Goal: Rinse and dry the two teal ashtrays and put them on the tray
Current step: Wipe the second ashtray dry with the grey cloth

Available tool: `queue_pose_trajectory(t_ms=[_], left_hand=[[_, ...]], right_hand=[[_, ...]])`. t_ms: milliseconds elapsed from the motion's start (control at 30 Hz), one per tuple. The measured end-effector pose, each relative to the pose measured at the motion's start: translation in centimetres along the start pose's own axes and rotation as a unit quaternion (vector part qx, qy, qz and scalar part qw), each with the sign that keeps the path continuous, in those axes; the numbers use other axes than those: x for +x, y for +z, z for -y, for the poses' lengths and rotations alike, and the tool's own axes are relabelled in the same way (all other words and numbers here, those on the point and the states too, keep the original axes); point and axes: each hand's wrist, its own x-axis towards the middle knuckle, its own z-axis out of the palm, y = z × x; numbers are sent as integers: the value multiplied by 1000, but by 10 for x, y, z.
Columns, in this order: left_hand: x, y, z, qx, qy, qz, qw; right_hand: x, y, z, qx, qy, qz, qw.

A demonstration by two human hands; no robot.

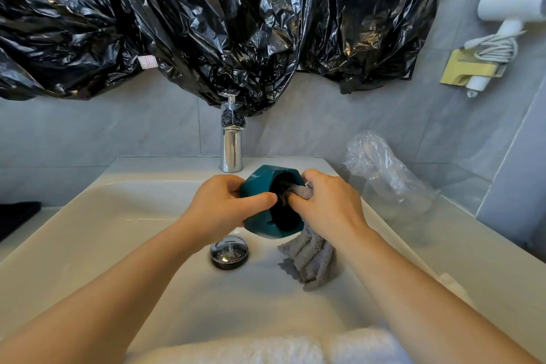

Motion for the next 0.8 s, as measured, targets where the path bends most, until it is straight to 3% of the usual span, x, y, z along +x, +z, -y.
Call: queue_pose_trajectory(t_ms=[100, 233, 467, 600, 800], left_hand=[[-1, 0, 0, 21, -2, 1, 1000], [-1, 0, 2, 9, -5, -15, 1000], [-2, 7, 3, -28, -13, -16, 999], [-1, 5, 4, -6, 0, -46, 999], [-1, 2, 5, 39, 29, -100, 994]], right_hand=[[-1, 1, -4, 21, -19, 31, 999], [0, 11, -10, 151, 27, 107, 982], [2, 20, -14, 252, 139, 107, 952], [0, 26, -8, 285, 158, 133, 936], [-4, 21, -1, 283, 211, 341, 871]])
